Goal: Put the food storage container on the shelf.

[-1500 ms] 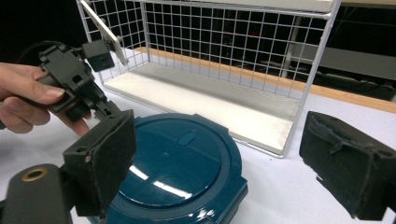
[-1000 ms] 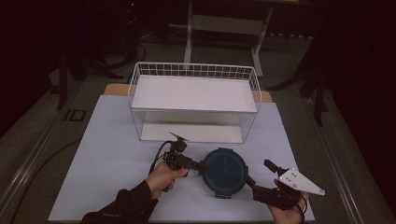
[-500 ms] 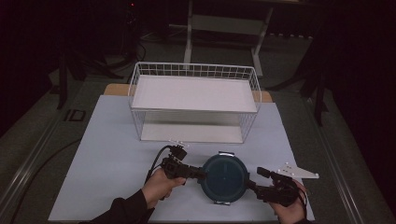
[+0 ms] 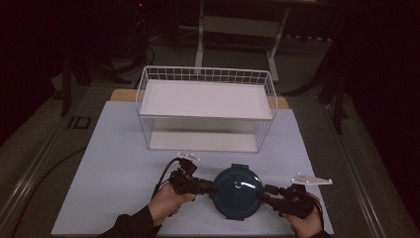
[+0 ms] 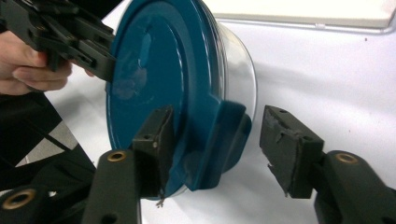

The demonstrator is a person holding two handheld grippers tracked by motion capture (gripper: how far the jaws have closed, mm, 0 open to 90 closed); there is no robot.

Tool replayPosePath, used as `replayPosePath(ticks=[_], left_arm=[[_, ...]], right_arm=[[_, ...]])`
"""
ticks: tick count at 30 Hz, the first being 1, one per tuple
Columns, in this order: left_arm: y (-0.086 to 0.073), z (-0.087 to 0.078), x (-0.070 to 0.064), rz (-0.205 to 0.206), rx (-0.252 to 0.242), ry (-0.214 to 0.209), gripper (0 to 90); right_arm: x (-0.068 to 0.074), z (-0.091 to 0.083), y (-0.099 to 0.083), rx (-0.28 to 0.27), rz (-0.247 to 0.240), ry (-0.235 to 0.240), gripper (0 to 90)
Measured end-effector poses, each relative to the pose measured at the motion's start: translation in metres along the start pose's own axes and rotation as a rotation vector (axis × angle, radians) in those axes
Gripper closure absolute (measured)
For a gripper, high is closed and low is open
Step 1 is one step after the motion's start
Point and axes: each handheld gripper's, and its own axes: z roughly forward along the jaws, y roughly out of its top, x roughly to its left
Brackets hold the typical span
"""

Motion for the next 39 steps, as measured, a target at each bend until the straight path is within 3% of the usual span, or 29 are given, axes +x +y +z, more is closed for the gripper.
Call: replayPosePath(ticks=[4,7,11,13,19,24,27,30,39], left_arm=[[-0.001,0.000,0.001,-0.003,-0.002,-0.003,56.8],[-0.003,0.000,0.002,-0.002,-0.009,-0.011,56.8],[-0.004,0.001,0.002,-0.016,-0.029,-0.011,56.8],[-0.005,0.000,0.001,-0.018,-0.035,0.000,56.6],[-0.009,-0.001,-0.004,0.001,-0.048,0.023,56.5],[-0.009,-0.003,-0.003,0.004,-0.045,0.016,56.5],[-0.007,-0.007,-0.004,0.003,-0.059,0.021,56.5],[-0.002,-0.022,-0.005,0.004,-0.114,0.018,56.4],[0.004,-0.042,-0.005,0.024,-0.154,0.038,56.6]], right_arm=[[-0.003,0.003,-0.002,0.025,0.016,0.008,47.5],[-0.006,0.004,-0.002,0.037,0.037,0.056,52.8],[-0.014,0.006,-0.003,0.048,0.104,0.118,54.5],[-0.014,0.006,-0.003,0.038,0.131,0.112,54.8],[-0.008,0.005,-0.002,0.036,0.131,0.083,55.6],[-0.005,0.005,-0.001,0.041,0.118,0.075,55.8],[-0.006,0.006,0.000,0.038,0.120,0.086,55.9],[0.000,0.010,0.007,0.036,0.112,0.111,56.5],[0.006,0.018,0.028,0.003,0.087,0.139,56.6]])
